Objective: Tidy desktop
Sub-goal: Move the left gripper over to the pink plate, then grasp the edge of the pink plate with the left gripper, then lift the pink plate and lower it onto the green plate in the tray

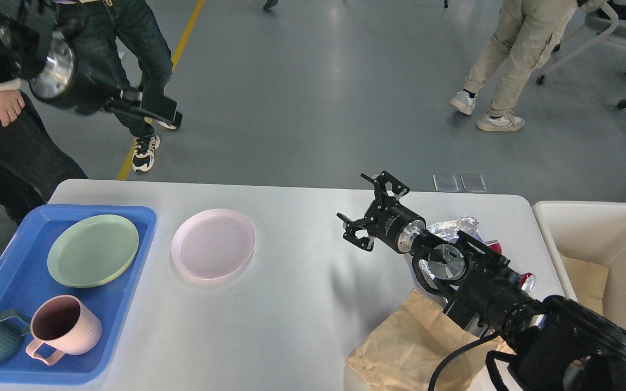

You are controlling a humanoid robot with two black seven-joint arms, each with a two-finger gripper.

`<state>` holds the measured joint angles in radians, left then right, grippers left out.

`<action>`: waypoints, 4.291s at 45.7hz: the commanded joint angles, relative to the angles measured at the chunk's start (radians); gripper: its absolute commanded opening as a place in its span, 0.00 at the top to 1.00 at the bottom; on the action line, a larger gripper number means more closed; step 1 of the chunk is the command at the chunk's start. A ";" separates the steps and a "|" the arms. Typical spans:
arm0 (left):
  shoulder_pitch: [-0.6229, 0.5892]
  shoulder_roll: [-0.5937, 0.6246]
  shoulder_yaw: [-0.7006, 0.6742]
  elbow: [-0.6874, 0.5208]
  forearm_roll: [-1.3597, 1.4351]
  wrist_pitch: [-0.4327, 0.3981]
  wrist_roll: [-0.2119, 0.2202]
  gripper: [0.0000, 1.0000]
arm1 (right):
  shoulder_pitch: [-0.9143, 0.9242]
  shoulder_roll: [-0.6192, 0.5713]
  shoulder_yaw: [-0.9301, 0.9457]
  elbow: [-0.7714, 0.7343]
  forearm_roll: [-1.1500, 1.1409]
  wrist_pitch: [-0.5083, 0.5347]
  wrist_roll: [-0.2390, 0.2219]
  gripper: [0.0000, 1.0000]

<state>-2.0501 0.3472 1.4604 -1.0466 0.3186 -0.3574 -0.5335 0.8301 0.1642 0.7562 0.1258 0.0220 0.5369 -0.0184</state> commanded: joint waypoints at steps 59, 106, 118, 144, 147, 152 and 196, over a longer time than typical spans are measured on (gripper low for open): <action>0.881 -0.071 -0.485 0.350 -0.147 0.454 0.460 0.10 | 0.001 0.000 0.000 0.000 0.000 0.000 0.000 0.00; 0.995 -0.163 -0.624 0.425 -0.153 0.486 0.590 0.26 | 0.000 0.000 0.000 0.000 0.001 0.000 0.000 0.00; 1.022 -0.183 -0.632 0.445 -0.153 0.500 0.604 0.35 | 0.000 0.000 0.000 0.000 0.001 -0.002 0.000 0.00; 1.028 -0.186 -0.638 0.447 -0.134 0.502 0.615 0.60 | 0.000 0.000 0.000 0.000 -0.001 0.000 0.000 0.00; 1.030 -0.186 -0.638 0.445 -0.134 0.500 0.616 0.65 | 0.000 0.000 0.000 0.000 -0.001 0.000 0.000 0.00; 1.030 -0.186 -0.638 0.445 -0.134 0.499 0.615 0.74 | 0.000 0.000 0.000 0.000 -0.001 0.000 0.000 0.00; 0.848 -0.054 -0.641 0.133 -0.110 0.514 0.561 1.00 | 0.000 0.000 0.000 0.000 -0.001 0.000 0.000 0.00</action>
<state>-1.1241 0.2338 0.8191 -0.7825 0.2056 0.1419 0.0309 0.8301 0.1641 0.7563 0.1258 0.0221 0.5369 -0.0183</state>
